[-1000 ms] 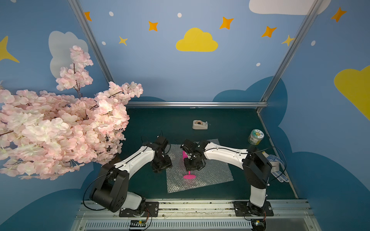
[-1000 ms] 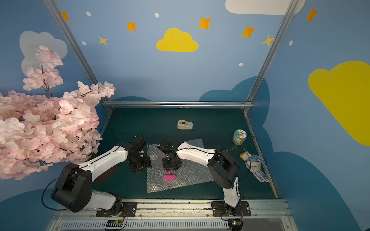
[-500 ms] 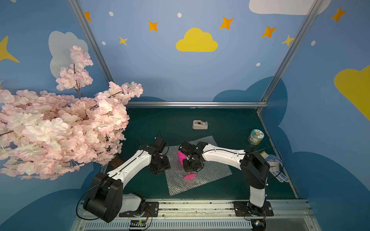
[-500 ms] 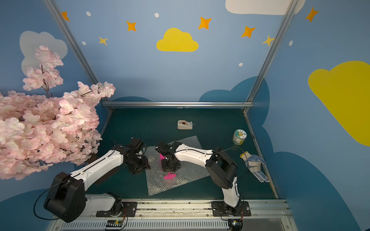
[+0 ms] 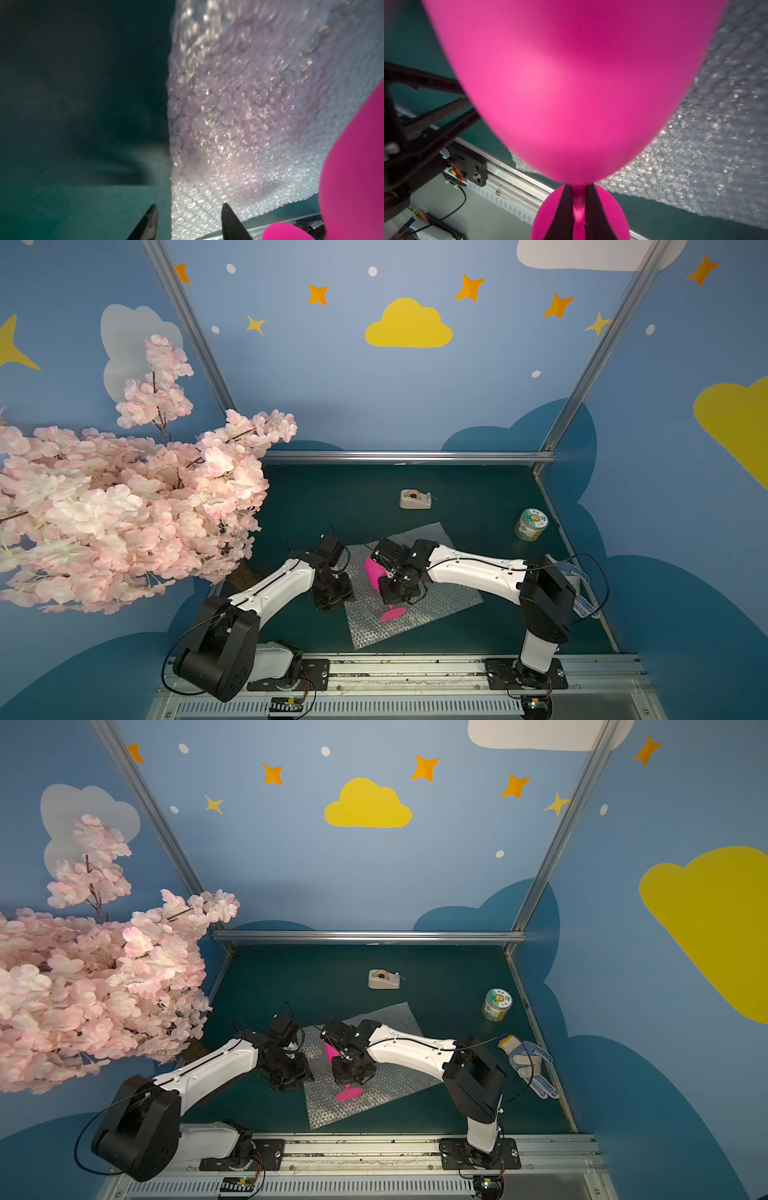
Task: Wrap wine glasses in bubble wrap
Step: Place the wine glass on the bubble wrap.
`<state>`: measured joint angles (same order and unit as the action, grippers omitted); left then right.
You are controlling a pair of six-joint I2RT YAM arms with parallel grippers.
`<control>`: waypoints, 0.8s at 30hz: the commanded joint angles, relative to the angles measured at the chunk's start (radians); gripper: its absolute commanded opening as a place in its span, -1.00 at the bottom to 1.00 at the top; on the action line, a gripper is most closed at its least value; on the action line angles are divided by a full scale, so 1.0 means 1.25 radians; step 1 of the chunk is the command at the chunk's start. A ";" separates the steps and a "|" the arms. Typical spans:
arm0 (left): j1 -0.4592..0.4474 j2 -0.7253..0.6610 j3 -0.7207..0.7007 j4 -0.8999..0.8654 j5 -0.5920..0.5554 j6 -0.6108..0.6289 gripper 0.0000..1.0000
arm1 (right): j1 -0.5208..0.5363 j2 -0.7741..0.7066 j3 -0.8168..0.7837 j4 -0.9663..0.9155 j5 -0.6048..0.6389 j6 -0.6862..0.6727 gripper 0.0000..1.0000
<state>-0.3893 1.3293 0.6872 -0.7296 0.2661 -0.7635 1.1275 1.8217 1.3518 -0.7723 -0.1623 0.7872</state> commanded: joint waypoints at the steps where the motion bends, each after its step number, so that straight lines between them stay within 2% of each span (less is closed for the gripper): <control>1: -0.001 0.001 -0.015 0.017 0.022 -0.017 -0.08 | 0.013 0.010 -0.018 0.011 -0.011 0.002 -0.89; 11: -0.002 -0.030 -0.075 0.056 0.038 -0.045 -0.23 | 0.016 0.035 -0.057 0.090 -0.033 -0.021 -0.83; 16: -0.003 -0.024 -0.090 0.086 0.032 -0.049 -0.41 | 0.016 0.038 -0.053 0.081 -0.031 -0.027 -0.64; 24: -0.003 -0.037 -0.090 0.123 0.013 -0.022 -0.66 | -0.003 -0.043 0.004 -0.015 -0.034 -0.076 -0.36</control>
<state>-0.3893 1.3022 0.5785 -0.6071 0.2935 -0.8108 1.1366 1.8339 1.3025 -0.7189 -0.2031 0.7315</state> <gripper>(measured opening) 0.179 0.310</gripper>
